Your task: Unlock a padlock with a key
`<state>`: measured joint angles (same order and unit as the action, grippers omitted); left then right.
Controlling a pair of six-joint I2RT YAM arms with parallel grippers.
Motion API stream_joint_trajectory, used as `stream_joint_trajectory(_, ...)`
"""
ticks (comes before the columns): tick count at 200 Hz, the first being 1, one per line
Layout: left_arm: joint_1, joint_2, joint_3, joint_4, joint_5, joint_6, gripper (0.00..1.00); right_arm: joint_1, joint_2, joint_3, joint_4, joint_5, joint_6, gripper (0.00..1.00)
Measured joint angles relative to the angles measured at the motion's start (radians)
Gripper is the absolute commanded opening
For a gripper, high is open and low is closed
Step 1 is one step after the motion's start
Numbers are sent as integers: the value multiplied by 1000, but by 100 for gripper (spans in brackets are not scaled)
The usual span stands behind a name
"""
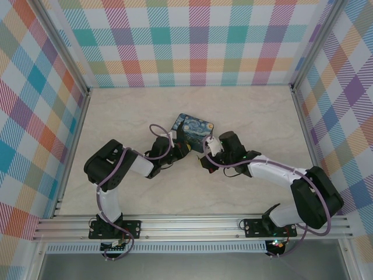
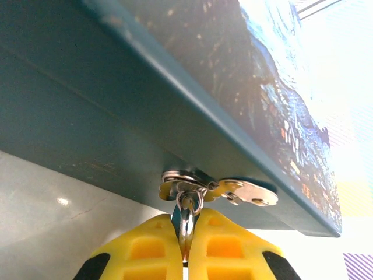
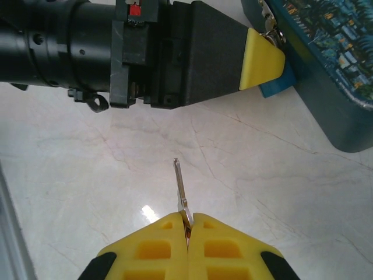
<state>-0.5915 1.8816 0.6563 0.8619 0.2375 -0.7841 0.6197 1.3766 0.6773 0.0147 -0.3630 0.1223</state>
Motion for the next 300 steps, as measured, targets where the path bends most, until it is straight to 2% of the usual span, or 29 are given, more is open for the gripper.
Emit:
stream_joint_trajectory(25,0,-39,0,-39,27,0,0,-21,-3,-20,8,-80,1,5)
stream_joint_trajectory(66,0,-119,0,-66,149,0,0,-65,33,-36,42,-215,23,5)
stream_joint_trajectory(104,0,-164,0,-98,235,16,0,-106,93,-34,44,-277,23,5)
stream_joint_trajectory(166,0,-167,1,-102,304,24,0,-129,150,35,22,-304,16,5)
stream_joint_trajectory(300,0,-167,1,-108,323,41,0,-150,206,62,14,-312,-5,5)
